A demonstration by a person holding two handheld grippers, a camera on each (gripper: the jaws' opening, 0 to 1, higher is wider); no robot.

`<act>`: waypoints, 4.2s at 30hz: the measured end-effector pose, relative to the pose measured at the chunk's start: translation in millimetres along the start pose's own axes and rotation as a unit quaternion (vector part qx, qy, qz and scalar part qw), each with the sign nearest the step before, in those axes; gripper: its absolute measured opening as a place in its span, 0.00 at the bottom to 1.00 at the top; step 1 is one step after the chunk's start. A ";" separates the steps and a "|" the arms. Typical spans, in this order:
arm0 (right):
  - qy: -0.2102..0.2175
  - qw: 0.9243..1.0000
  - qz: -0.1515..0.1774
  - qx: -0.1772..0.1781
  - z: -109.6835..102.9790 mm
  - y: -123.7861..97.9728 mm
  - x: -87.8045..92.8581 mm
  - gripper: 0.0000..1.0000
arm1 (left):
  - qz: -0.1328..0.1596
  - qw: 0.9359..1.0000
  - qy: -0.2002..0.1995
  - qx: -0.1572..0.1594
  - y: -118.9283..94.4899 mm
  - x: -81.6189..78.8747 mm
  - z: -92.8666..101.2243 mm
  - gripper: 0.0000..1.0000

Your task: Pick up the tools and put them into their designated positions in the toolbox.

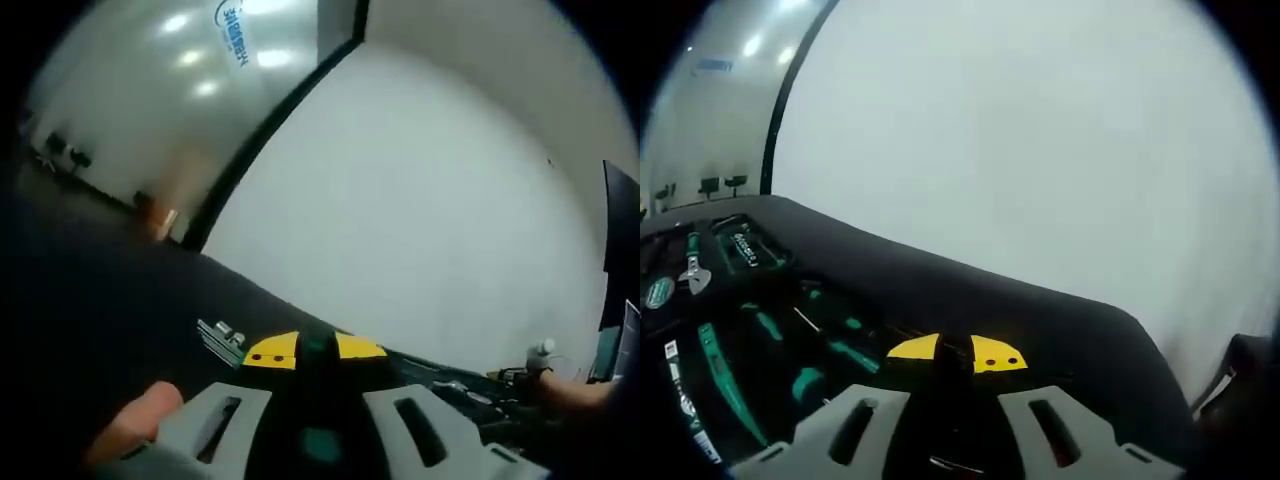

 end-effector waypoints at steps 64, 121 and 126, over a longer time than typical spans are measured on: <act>0.013 1.000 -0.003 0.019 7.2 1.2 2.2 0.08 | -0.181 0.768 0.611 0.064 86.5 -21.5 -13.0 0.47; -0.019 0.999 -0.026 0.005 -1.7 6.3 8.2 0.08 | -0.501 0.287 0.763 0.290 53.4 76.9 -32.6 0.34; -0.016 1.000 -0.025 0.005 -2.2 5.5 8.4 0.08 | -0.482 0.292 0.782 0.266 58.4 73.7 -25.6 0.25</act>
Point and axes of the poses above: the point that each gripper's makers call its tool centre point, and the gripper's own axes: y roughly forward along the fingers, z roughly to its right, x roughly out of its underside, the point moved 1 cm from there along -y, roughly backward along the fingers, and after that the axes turned 12 degrees about -x, right-handed, at the moved point
